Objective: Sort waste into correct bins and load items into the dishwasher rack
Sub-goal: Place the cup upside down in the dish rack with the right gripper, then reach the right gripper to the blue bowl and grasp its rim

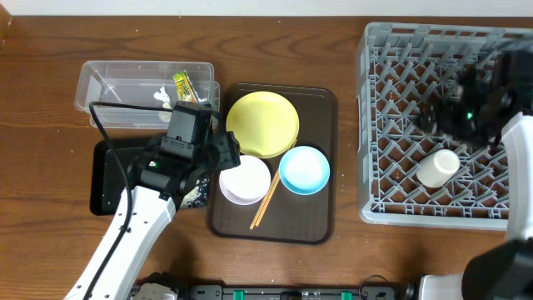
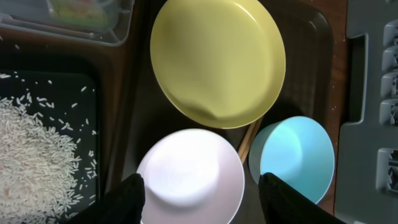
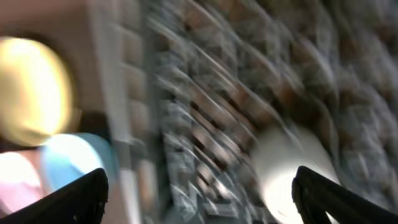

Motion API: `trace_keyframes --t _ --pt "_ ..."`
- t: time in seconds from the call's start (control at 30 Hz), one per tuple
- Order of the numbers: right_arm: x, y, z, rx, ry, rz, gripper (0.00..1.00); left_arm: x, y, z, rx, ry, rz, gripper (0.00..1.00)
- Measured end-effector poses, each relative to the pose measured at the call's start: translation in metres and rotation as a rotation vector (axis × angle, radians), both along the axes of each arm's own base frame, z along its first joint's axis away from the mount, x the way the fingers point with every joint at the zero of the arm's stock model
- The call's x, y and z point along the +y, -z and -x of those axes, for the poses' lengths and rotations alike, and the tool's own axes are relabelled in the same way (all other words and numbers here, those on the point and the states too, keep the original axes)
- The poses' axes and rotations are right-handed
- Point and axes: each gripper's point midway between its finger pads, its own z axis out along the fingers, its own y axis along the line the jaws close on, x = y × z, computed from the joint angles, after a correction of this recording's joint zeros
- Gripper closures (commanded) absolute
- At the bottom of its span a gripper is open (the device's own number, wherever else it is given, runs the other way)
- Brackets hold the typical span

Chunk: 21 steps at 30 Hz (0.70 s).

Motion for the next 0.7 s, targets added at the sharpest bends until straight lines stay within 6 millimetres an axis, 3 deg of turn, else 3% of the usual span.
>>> trace_keyframes --t 0.13,0.27,0.4,0.53,0.7 --pt "0.052 -0.033 -0.013 -0.168 -0.212 -0.043 0.09 0.001 0.002 0.002 0.012 -0.002 -0.007 0.38" --pt "0.108 -0.032 -0.006 -0.185 -0.411 -0.073 0.09 0.009 0.012 0.011 0.064 -0.018 -0.049 0.38" --pt "0.154 -0.018 0.004 -0.152 -0.562 -0.071 0.09 0.020 0.023 0.017 0.117 -0.050 -0.104 0.38" --pt "0.184 0.010 0.011 -0.074 -0.647 -0.017 0.11 0.024 0.027 0.017 0.127 -0.066 -0.128 0.38" --pt "0.210 0.053 0.020 0.048 -0.700 0.043 0.28 0.027 0.028 0.017 0.127 -0.073 -0.139 0.38"
